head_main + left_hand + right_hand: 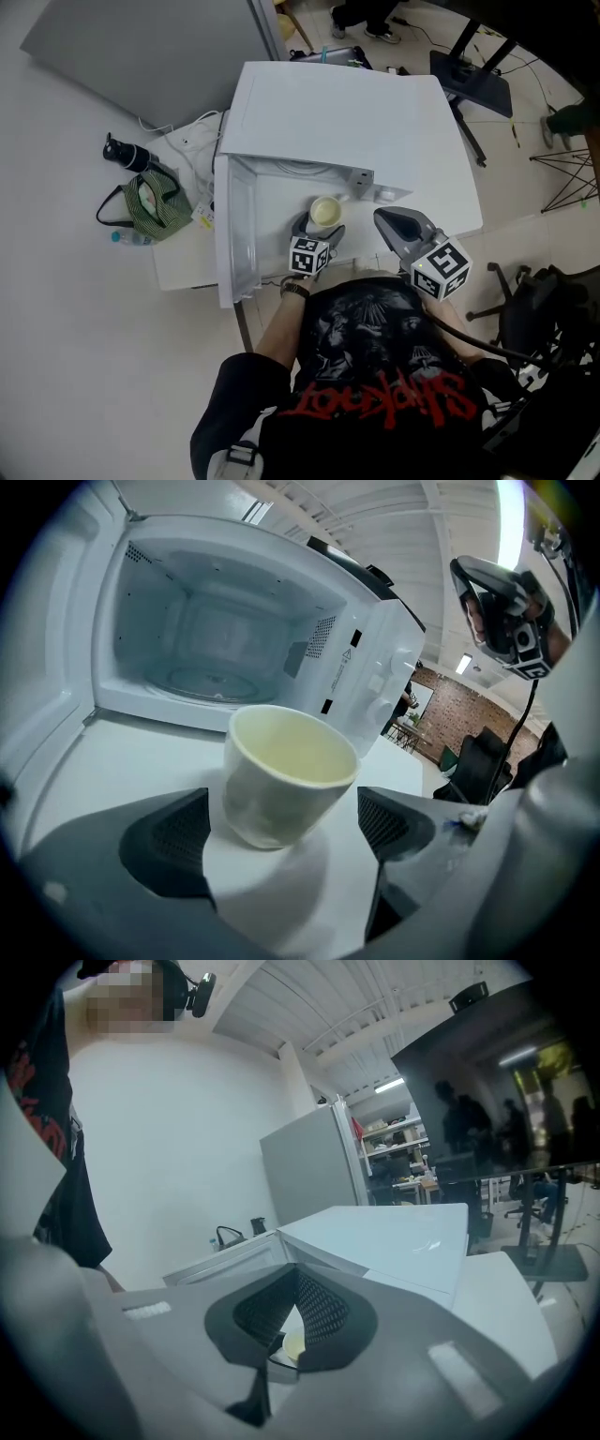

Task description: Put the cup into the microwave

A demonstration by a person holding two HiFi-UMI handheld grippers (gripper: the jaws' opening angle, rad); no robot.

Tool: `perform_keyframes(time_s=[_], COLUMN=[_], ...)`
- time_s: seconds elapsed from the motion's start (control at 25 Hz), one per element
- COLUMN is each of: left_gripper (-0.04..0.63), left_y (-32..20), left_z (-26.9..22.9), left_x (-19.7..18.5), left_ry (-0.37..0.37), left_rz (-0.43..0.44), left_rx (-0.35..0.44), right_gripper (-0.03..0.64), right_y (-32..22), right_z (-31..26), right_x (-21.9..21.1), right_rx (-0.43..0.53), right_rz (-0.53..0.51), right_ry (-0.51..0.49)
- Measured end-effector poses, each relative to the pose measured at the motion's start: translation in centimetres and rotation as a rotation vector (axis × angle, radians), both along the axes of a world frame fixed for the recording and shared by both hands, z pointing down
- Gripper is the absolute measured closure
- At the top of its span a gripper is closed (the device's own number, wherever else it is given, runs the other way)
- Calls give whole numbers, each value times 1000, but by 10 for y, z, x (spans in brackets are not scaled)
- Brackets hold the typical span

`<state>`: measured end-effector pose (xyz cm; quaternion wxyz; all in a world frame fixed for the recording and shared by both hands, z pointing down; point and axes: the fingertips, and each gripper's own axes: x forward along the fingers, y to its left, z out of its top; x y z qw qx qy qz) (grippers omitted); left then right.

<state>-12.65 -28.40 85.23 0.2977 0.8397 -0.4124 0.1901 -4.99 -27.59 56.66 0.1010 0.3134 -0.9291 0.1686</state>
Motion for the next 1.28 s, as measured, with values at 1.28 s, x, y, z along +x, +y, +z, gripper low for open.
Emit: perform_keyframes(time_s=[1.28], left_gripper=[147], left_y=[7], left_z=[-8], left_x=[-3], left_ry=[-57], left_rz=[126], left_rx=[13], right_gripper=[617], right_y=[-10], right_z=[13], right_x=[-30], right_rx=[-55], right_rz=[-37], right_ry=[16])
